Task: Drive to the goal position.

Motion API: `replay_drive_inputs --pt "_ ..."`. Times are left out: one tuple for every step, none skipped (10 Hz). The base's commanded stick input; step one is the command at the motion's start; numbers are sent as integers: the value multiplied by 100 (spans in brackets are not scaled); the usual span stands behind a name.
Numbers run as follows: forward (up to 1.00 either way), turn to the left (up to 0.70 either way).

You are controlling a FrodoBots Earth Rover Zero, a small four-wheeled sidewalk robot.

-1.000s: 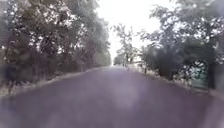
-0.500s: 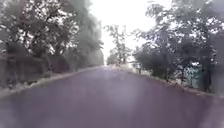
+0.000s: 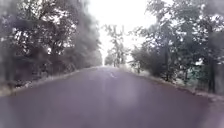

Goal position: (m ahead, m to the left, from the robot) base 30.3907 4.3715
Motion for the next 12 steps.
replay_drive_inputs --pt "100 2" --pt "100 2" --pt "100 2" --pt "100 2" --pt "100 2" --pt "100 2" --pt "100 2" --pt "100 2" --pt "100 2" --pt "100 2" --pt "100 2" --pt "100 2"
